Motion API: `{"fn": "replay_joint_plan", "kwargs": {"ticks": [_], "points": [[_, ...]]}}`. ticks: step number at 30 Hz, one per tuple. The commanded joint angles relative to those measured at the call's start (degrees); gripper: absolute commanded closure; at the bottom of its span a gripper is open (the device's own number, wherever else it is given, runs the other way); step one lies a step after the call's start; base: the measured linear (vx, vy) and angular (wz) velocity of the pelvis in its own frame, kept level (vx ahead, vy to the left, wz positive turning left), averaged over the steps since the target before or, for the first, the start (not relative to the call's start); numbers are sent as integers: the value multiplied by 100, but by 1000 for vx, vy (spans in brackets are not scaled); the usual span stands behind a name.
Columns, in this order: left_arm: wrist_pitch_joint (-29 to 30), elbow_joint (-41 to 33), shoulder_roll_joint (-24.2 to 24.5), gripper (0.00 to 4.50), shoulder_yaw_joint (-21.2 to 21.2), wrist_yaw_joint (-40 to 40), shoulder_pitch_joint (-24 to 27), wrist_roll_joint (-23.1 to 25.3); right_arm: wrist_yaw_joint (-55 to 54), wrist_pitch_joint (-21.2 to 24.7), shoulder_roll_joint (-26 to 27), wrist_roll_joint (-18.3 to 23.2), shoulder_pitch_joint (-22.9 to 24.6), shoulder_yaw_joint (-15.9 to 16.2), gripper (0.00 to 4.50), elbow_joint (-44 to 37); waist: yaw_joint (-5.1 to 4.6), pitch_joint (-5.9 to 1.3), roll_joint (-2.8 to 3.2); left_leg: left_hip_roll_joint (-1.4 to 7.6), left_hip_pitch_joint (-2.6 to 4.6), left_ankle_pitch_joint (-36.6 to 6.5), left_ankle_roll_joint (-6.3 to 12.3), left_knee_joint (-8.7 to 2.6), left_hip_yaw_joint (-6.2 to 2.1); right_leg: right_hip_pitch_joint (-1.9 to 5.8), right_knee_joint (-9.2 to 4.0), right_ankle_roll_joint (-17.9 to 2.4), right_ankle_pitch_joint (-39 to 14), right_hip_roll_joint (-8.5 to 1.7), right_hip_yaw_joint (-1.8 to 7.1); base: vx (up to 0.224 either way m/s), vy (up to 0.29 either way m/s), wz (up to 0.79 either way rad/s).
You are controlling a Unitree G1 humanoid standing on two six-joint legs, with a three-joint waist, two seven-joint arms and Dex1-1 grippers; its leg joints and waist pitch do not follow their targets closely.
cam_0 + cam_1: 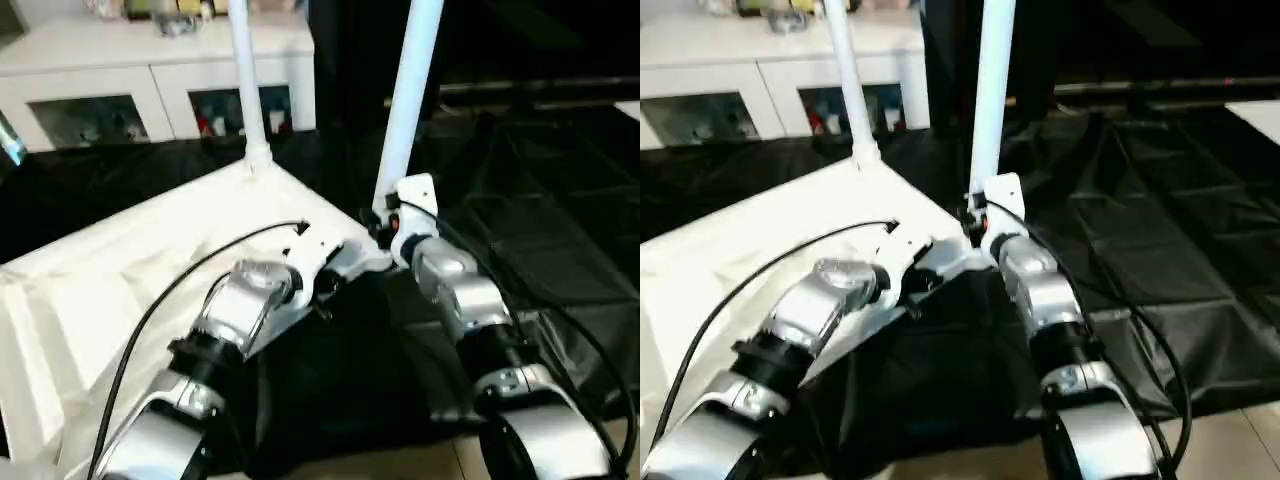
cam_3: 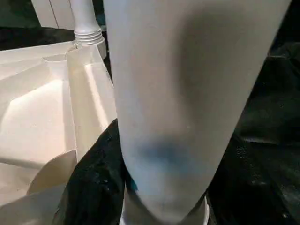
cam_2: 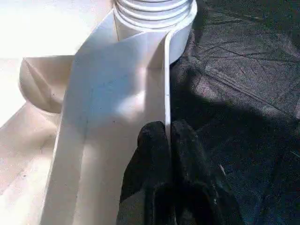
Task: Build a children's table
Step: Insert table leg to table base
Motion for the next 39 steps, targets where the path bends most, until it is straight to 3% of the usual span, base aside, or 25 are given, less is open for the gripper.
{"fn": "replay_joint_plan", "kwargs": {"ticks": [1, 7, 10, 11, 14, 17, 19, 20, 23, 26, 29, 31, 35, 36, 39], "points": [[-89, -247, 58, 450, 165, 165, -267, 26, 78, 428, 163, -39, 375, 167, 262, 771, -12, -261, -12, 247, 27, -1751, 120, -508, -73, 224, -621, -997, -2052, -355, 290, 0, 0, 0], [-176, -219, 118, 450, 179, 155, -288, -18, 456, 203, 158, -139, 310, 316, 262, 776, -55, -274, -19, 246, 17, -1600, 202, -535, -56, 251, -645, -1057, -1788, -369, 286, 0, 0, 0], [-298, -208, 168, 450, 160, 100, -284, -23, 628, 98, 182, -18, 310, 226, 262, 694, -57, -271, -21, 242, 10, -1572, 248, -534, -47, 260, -642, -1089, -1793, -376, 287, 0, 0, 0], [-363, -207, 186, 450, 150, 78, -278, -22, 683, 55, 185, 15, 306, 199, 206, 670, -64, -267, -25, 241, 5, -1550, 262, -535, -46, 260, -643, -1090, -1812, -373, 287, 0, 0, 0], [-683, -231, 300, 450, 82, -63, -231, -8, 969, -129, 177, 158, 287, 112, 186, 480, -67, -280, -5, 244, -6, -1522, 308, -526, -50, 266, -652, -1108, -1768, -384, 292, 0, 0, 0], [-815, -330, 370, 450, 46, -260, -158, -84, 1218, -229, 147, 255, 286, 58, 155, 280, -72, -315, 2, 253, -38, -1118, 408, -505, -48, 299, -585, -1211, -1200, -373, 283, 0, 0, 0], [-866, -373, 398, 450, 28, -328, -129, -114, 1291, -274, 117, 244, 285, 70, 143, 235, -50, -383, 21, 256, -49, -385, 621, -427, -38, 318, -463, -1431, -181, -372, 285, 0, 0, 0], [-910, -406, 424, 450, 10, -380, -105, -133, 1346, -299, 88, 236, 282, 76, 136, 206, -43, -377, 51, 258, -41, -282, 692, -422, -36, 300, -440, -1497, 44, -361, 280, 0, 0, 0], [-1033, -489, 485, 450, -48, -538, -27, -181, 1464, -362, 15, 241, 271, 6, 107, 160, -39, -382, 16, 260, -36, -309, 854, -416, -15, 316, -410, -1664, 393, -357, 271, 0, 0, 0], [-1067, -541, 515, 450, -75, -612, 8, -210, 1479, -389, -16, 268, 261, -30, 86, 130, -31, -366, 25, 264, -23, -431, 871, -422, -2, 309, -431, -1671, 207, -365, 271, 0, 0, 0], [-1113, -599, 560, 450, -112, -709, 41, -226, 1428, -458, -37, 253, 231, -65, 65, 127, -14, -353, 22, 275, -8, -625, 742, -436, 9, 303, -457, -1623, -123, -368, 282, 0, 0, 0], [-1123, -634, 582, 450, -131, -763, 67, -233, 1413, -488, -36, 266, 190, -103, 46, 150, 8, -356, 28, 280, -3, -565, 704, -436, 8, 299, -442, -1619, -70, -363, 290, 0, 0, 0], [-1166, -636, 603, 450, -160, -830, 91, -233, 1545, -533, -37, 308, 117, -151, 46, 193, 67, -372, 25, 277, 10, -374, 762, -413, 21, 296, -406, -1658, 201, -356, 292, 0, 0, 0], [-1171, -637, 608, 450, -164, -840, 94, -231, 1567, -548, -45, 296, 110, -139, 72, 201, 82, -373, 28, 277, 7, -322, 788, -408, 21, 300, -397, -1664, 250, -362, 291, 0, 0, 0], [-1175, -646, 627, 450, -173, -879, 106, -225, 1634, -562, -69, 261, 107, -100, 86, 225, 92, -376, 25, 272, 2, -263, 820, -399, 23, 307, -390, -1660, 283, -362, 288, 0, 0, 0]]}}
